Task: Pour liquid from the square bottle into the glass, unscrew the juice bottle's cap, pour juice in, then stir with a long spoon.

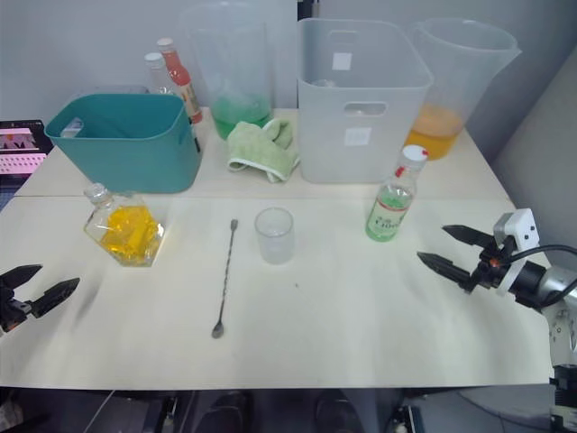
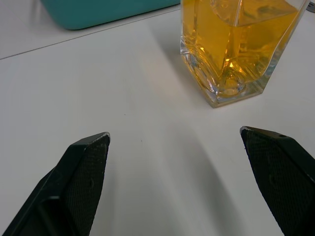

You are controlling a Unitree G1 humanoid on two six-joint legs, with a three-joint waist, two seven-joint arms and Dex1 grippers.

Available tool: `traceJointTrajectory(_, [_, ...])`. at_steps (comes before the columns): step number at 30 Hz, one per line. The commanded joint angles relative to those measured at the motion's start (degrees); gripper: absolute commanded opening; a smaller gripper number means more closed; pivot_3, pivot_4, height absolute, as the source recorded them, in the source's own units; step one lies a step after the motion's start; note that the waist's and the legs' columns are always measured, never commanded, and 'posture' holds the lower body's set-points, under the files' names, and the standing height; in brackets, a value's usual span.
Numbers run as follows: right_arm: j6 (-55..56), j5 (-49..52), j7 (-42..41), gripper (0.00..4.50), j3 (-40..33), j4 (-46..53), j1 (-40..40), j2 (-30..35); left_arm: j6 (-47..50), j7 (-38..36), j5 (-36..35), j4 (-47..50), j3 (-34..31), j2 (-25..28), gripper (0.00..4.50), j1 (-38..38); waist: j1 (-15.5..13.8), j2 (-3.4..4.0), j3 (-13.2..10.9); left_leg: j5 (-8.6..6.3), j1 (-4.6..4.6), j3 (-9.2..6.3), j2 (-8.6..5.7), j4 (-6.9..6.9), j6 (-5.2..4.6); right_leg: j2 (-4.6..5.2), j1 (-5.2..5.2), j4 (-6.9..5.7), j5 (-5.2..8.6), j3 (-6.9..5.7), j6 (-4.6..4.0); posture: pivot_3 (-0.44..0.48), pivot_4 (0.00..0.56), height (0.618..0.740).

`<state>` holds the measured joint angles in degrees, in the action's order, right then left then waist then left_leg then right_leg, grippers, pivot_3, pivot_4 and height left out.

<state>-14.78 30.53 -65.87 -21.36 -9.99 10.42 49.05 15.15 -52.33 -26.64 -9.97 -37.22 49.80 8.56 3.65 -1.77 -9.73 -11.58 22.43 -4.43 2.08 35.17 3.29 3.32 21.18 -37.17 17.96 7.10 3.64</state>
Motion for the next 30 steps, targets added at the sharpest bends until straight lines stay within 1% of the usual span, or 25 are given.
traceJointTrajectory(1, [0.7,1.1,-0.3,4.5,-1.4,1.1,1.2,0.0,-0.2,-0.6,-0.7,2.1,-2.0,1.0,4.48,0.6,0.0,0.0,0.0,0.0,0.0,0.0,0.0,0.0,0.0,0.0,0.0,0.0,0.0,0.0,0.0,0.0,0.15,0.74])
traceJointTrajectory(4, [-1.4,2.2,-1.8,4.5,0.8,0.3,5.8,0.0,2.4,0.2,-2.7,6.9,-4.7,-0.2,4.48,3.7,0.6,0.03,0.0,0.0,0.0,0.02,0.0,0.0,0.0,0.01,0.0,0.0,-0.01,0.01,0.0,0.0,0.15,0.74])
traceJointTrajectory(7, [-4.2,3.1,-3.8,4.5,2.8,1.3,9.1,0.2,3.7,1.4,-3.8,10.2,-6.5,-1.9,4.48,6.0,0.5,0.06,0.0,0.0,-0.06,0.04,0.06,0.01,0.0,0.0,0.0,-0.03,-0.05,0.02,-0.04,0.0,0.15,0.74])
traceJointTrajectory(10, [-6.2,3.2,-6.0,4.5,6.4,2.5,13.8,0.2,4.3,2.4,-5.8,15.4,-9.1,-5.4,4.48,9.5,0.4,0.08,-0.1,0.0,-0.05,0.01,0.06,0.01,0.0,-0.03,-0.01,-0.03,-0.05,-0.01,-0.04,0.0,0.15,0.74])
traceJointTrajectory(11, [-6.3,2.9,-7.3,4.5,8.3,3.1,15.6,0.1,4.1,3.2,-6.9,17.9,-10.1,-7.5,4.48,10.8,0.5,0.08,-0.1,0.0,-0.04,0.03,0.06,0.01,0.0,0.0,0.0,-0.01,-0.06,0.0,-0.04,0.0,0.15,0.74])
traceJointTrajectory(14, [-10.4,4.7,-11.6,4.5,13.7,5.4,22.3,-1.0,3.8,7.2,-9.2,26.2,-9.9,-16.5,4.48,15.8,0.5,0.11,-0.1,0.0,-0.01,0.06,0.02,0.03,0.0,0.07,0.01,0.02,-0.09,0.01,0.0,0.0,0.15,0.74])
traceJointTrajectory(17, [-13.4,5.9,-13.9,4.5,15.5,5.9,25.6,-1.4,3.5,10.2,-10.4,31.9,-9.5,-22.6,4.48,18.9,0.0,0.02,-0.1,0.0,0.02,0.01,0.04,0.05,0.0,0.04,0.01,0.02,-0.11,-0.02,0.0,0.0,0.15,0.74])
traceJointTrajectory(18, [-14.2,6.3,-14.5,4.5,15.9,6.2,26.3,-1.4,2.9,11.1,-10.4,33.1,-9.2,-24.2,4.48,19.5,-0.5,0.01,-0.1,0.0,0.03,-0.06,0.03,0.05,0.0,0.02,0.0,0.01,-0.11,-0.07,-0.01,0.0,0.15,0.74])
traceJointTrajectory(19, [-15.1,6.7,-15.5,4.5,16.7,6.8,27.2,-1.5,2.4,12.6,-10.3,35.1,-7.9,-26.8,4.48,20.5,-1.0,0.0,-0.1,0.0,0.06,-0.11,0.02,0.1,0.0,0.02,0.0,0.01,-0.11,-0.13,-0.01,0.0,0.15,0.74])
traceJointTrajectory(21, [-16.4,7.1,-16.8,4.5,17.8,7.6,28.5,-1.7,1.7,14.8,-9.7,37.6,-5.8,-30.1,4.48,21.6,-1.4,0.01,-0.1,0.0,0.12,-0.11,-0.07,0.18,0.0,0.08,-0.01,0.05,-0.13,-0.11,0.03,0.0,0.15,0.74])
traceJointTrajectory(24, [-17.5,7.5,-17.7,4.5,18.7,8.0,30.5,-2.3,-0.6,19.1,-7.4,38.1,-3.0,-33.5,4.48,19.3,-1.5,0.05,-0.1,0.0,0.28,-0.13,-0.07,0.49,0.0,0.05,0.0,0.05,-0.17,-0.14,0.09,0.0,0.15,0.74])
traceJointTrajectory(27, [-17.7,7.5,-17.7,4.5,18.8,8.2,31.8,-2.8,-1.6,22.8,-5.4,38.9,0.7,-35.5,4.48,16.4,-1.5,0.05,-0.1,0.0,0.41,-0.14,-0.07,0.8,0.0,0.04,0.0,0.04,-0.26,-0.14,0.16,0.0,0.15,0.74])
traceJointTrajectory(30, [-17.4,7.4,-17.1,4.5,18.4,9.2,31.9,-3.2,-2.7,25.3,-3.5,38.2,3.8,-35.9,4.48,13.2,-1.2,0.03,-0.1,0.0,0.45,-0.12,-0.08,0.99,0.0,0.03,-0.03,0.05,-0.38,-0.11,0.21,0.0,0.15,0.74])
